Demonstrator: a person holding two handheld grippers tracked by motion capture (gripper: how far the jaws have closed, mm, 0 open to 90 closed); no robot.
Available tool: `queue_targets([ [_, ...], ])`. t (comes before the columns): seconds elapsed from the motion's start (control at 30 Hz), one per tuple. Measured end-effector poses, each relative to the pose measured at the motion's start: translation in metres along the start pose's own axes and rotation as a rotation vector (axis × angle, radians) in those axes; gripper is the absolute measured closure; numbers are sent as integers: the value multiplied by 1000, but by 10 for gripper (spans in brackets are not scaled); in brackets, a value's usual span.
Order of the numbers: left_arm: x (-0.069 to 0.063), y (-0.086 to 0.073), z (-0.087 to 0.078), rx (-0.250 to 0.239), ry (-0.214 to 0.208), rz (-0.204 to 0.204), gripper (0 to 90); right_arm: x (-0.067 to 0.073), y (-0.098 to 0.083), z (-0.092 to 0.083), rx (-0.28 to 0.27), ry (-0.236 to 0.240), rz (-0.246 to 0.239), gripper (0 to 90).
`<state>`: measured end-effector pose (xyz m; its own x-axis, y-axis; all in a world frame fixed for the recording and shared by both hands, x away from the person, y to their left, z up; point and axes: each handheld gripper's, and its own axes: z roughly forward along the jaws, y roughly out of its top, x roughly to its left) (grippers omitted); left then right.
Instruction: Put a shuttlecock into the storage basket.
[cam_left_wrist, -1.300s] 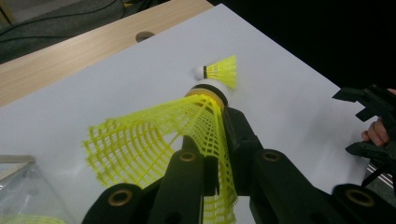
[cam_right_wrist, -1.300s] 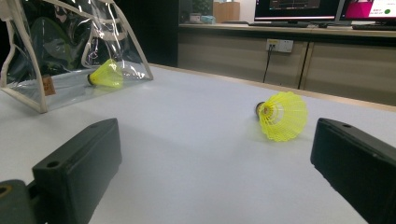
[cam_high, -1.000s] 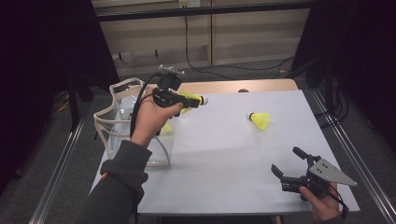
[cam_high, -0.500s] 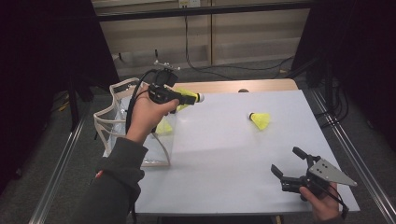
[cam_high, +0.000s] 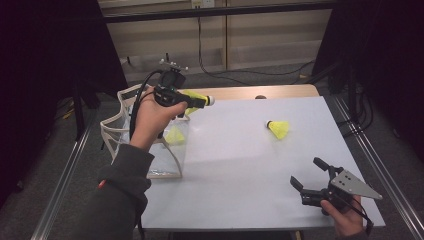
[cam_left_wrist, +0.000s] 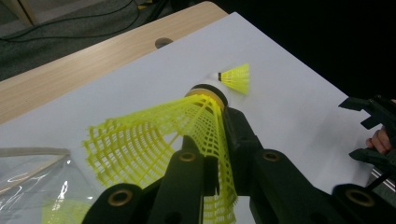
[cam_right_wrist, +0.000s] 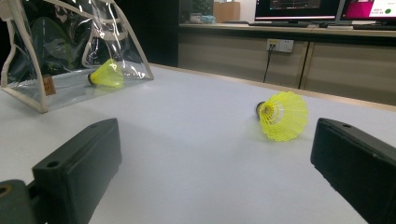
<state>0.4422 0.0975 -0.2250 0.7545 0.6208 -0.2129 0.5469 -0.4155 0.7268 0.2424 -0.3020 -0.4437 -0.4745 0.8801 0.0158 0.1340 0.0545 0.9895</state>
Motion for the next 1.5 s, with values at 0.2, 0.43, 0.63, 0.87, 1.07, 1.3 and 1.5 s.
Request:
queue_targets([
  [0.2, 3, 2, -7, -10, 7, -4, 856, 0, 0, 0, -1, 0, -2, 17],
  [0.43, 6, 3, -11, -7, 16, -5, 856, 0, 0, 0, -1, 1, -1, 17],
  [0.63, 9, 4, -15, -17, 17, -17, 856, 0, 0, 0, 0, 1, -4, 17],
  [0.87, 12, 4, -19, -15, 29, -16, 856, 0, 0, 0, -1, 1, -4, 17],
  [1.07, 17, 2, -23, -17, 45, -22, 856, 0, 0, 0, -1, 1, -3, 17],
  [1.3, 24, 0, -31, -27, 58, -35, 856, 0, 0, 0, 0, 0, -2, 17],
  [1.5, 30, -3, -36, -28, 74, -44, 856, 0, 0, 0, -1, 0, -2, 17],
])
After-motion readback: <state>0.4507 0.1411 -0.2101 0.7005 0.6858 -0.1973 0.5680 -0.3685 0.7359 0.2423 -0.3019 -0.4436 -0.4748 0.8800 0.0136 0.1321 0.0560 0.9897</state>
